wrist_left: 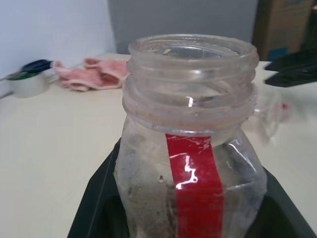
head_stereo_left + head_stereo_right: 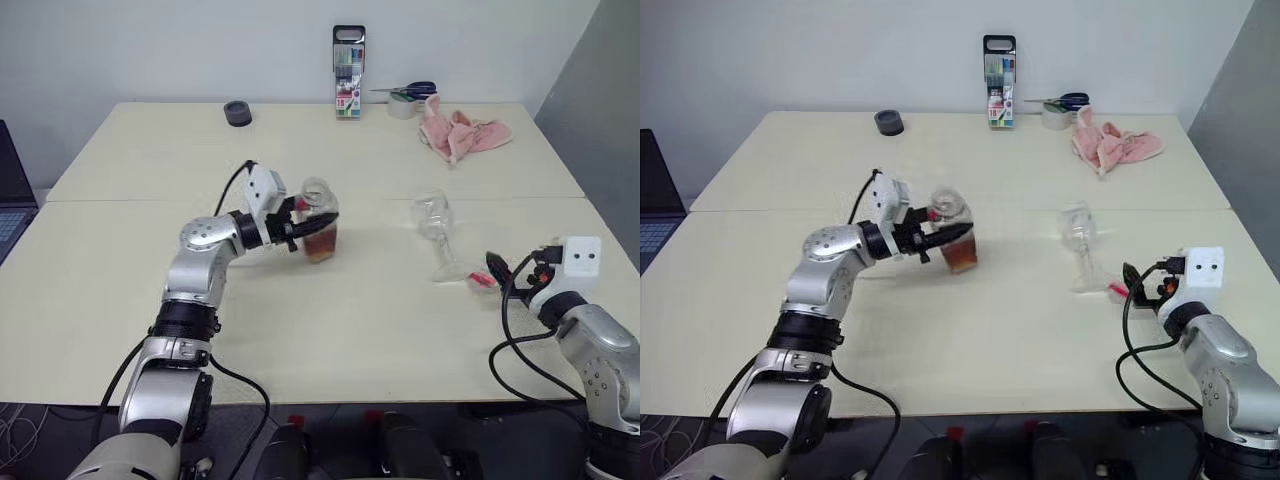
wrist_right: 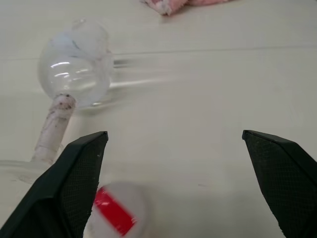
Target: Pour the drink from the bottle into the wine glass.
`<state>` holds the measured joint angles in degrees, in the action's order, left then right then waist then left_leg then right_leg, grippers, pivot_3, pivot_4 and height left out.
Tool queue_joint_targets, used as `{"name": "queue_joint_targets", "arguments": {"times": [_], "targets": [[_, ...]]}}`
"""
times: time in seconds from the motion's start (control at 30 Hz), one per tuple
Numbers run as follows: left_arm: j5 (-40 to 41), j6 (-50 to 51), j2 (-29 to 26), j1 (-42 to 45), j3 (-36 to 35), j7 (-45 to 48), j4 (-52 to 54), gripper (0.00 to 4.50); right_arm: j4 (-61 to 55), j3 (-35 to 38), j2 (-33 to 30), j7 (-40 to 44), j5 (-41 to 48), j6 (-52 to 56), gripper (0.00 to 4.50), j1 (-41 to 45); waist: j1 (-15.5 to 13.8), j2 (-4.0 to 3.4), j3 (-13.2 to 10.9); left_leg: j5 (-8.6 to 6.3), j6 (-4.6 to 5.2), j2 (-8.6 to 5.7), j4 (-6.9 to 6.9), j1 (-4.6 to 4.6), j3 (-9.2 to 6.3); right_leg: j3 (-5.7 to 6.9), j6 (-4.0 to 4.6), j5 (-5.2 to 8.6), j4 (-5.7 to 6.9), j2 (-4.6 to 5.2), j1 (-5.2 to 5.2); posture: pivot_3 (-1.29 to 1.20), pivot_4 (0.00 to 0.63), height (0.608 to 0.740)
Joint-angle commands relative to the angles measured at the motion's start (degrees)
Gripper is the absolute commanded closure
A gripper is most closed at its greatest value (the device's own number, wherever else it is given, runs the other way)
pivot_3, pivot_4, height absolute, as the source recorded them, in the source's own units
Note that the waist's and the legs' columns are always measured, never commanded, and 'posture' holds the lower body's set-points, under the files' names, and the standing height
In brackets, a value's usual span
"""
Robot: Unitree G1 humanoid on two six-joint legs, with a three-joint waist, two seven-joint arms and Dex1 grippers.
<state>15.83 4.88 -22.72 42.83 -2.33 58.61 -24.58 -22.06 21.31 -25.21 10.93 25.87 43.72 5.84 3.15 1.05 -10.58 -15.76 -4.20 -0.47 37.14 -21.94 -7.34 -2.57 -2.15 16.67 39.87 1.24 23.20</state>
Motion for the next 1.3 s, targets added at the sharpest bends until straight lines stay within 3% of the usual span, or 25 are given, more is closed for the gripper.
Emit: {"name": "queue_joint_targets", "arguments": {"times": [0.03,0.17,0.3,0.53,0.77,1.07,1.3], "targets": [[-0.18,-1.21,-1.19,1.99,-2.88,-5.01,0.09,2.74,-4.07,-0.75,-3.76,3.36,-0.15,-2.06,0.00,2.02,0.00,0.00,0.00,0.00,0.00,-0.01,0.00,0.00,0.01,-0.01,0.00,0.00,0.00,0.00,0.00,0.00,0.150,0.740],[-1.77,-1.64,-2.76,2.09,-5.77,-13.00,-2.53,2.74,-11.95,-6.12,-6.71,15.85,9.09,-2.33,0.00,5.12,0.55,-0.01,0.00,0.00,0.00,0.07,-0.05,0.08,0.03,-0.01,-0.01,0.00,0.00,-0.06,0.00,0.00,0.150,0.740],[-1.91,-1.18,-3.98,1.52,-8.35,-19.12,-4.48,2.74,-14.14,-13.54,-7.45,19.39,11.98,0.36,0.00,11.63,0.47,0.01,0.00,0.00,0.00,0.09,-0.04,0.03,-0.08,0.08,-0.01,0.00,-0.02,-0.09,0.00,0.00,0.150,0.740],[-2.43,-3.04,-6.39,0.56,-13.47,-28.60,-8.77,2.74,-0.20,-29.73,0.29,19.09,1.44,-3.64,0.00,28.08,0.15,0.04,0.01,0.06,-0.12,0.03,0.03,-0.03,-0.17,0.17,0.00,0.00,-0.04,-0.01,0.01,0.00,0.150,0.740],[-1.85,-2.52,-7.18,0.31,-15.12,-31.18,-12.51,2.74,6.18,-36.06,4.81,21.06,-4.29,-7.18,0.00,33.73,-0.19,0.09,0.04,0.13,-0.23,-0.06,0.04,-0.18,-0.25,0.22,0.00,-0.01,-0.13,0.17,0.06,0.00,0.150,0.740],[-1.71,-3.52,-7.34,0.35,-15.07,-31.81,-16.98,2.74,7.49,-37.72,8.00,22.32,-7.61,-7.98,0.00,35.15,0.11,0.09,0.07,0.12,-0.23,-0.03,0.04,-0.04,-0.21,0.24,0.01,-0.01,0.04,0.12,0.07,0.00,0.150,0.740],[-1.43,-5.16,-7.20,-0.75,-15.00,-31.33,-18.56,0.57,7.03,-37.99,8.96,22.89,-8.58,-7.51,0.00,35.16,0.15,0.10,0.08,0.12,-0.22,-0.01,0.04,-0.02,-0.20,0.24,0.02,-0.02,0.06,0.09,0.07,0.00,0.150,0.740]]}}
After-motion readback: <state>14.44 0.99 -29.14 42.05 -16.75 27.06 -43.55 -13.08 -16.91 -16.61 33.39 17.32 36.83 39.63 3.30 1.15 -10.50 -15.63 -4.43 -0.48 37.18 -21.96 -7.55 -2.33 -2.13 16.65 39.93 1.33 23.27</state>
